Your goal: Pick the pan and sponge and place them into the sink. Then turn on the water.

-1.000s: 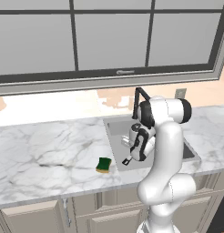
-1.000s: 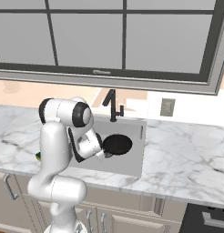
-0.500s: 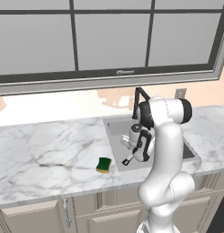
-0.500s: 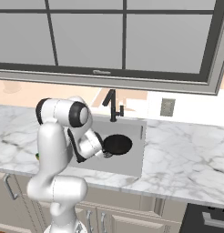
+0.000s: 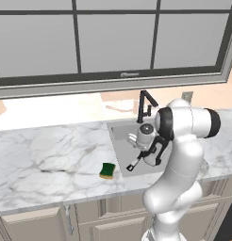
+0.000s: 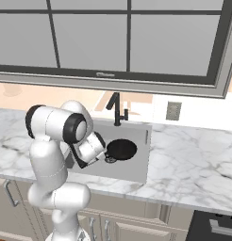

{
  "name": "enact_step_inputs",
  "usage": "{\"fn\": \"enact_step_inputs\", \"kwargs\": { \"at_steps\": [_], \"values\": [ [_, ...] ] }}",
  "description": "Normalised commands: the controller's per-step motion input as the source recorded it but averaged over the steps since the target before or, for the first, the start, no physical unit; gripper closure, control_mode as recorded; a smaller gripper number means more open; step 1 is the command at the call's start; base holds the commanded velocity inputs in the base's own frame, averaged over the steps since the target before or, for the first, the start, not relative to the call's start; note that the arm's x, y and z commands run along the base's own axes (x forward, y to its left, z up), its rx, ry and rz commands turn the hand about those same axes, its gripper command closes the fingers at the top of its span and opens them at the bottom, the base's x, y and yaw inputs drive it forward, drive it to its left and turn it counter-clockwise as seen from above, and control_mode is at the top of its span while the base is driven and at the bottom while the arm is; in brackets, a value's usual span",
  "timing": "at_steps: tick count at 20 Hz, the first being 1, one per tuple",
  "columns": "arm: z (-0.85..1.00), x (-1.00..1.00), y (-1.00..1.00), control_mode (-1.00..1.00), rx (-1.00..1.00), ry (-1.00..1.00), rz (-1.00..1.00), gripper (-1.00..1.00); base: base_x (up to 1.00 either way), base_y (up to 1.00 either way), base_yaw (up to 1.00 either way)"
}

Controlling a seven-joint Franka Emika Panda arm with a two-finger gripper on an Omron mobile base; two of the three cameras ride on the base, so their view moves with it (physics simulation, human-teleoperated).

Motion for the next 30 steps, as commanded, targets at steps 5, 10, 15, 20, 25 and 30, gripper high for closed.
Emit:
{"fn": "enact_step_inputs", "kwargs": {
  "at_steps": [5, 10, 15, 20, 25, 30],
  "values": [
    [0.56, 0.0, 0.15, -1.0, 0.0, -0.01, 0.0, -1.0, 0.0, 0.0, 0.0],
    [0.55, 0.0, 0.15, -1.0, -0.01, 0.0, 0.0, -1.0, 0.0, 0.0, 0.0],
    [0.69, 0.01, 0.02, -1.0, 0.0, 0.0, 0.0, -1.0, 0.0, 0.0, 0.0],
    [0.75, 0.04, 0.01, -1.0, 0.0, 0.01, 0.0, -1.0, 0.0, 0.0, 0.0],
    [0.95, 0.18, 0.0, -1.0, -0.04, 0.02, 0.03, -1.0, 0.0, 0.0, 0.0],
    [1.0, 0.2, 0.1, -1.0, -0.08, 0.05, 0.15, -1.0, 0.0, 0.0, 0.0]
  ]
}}
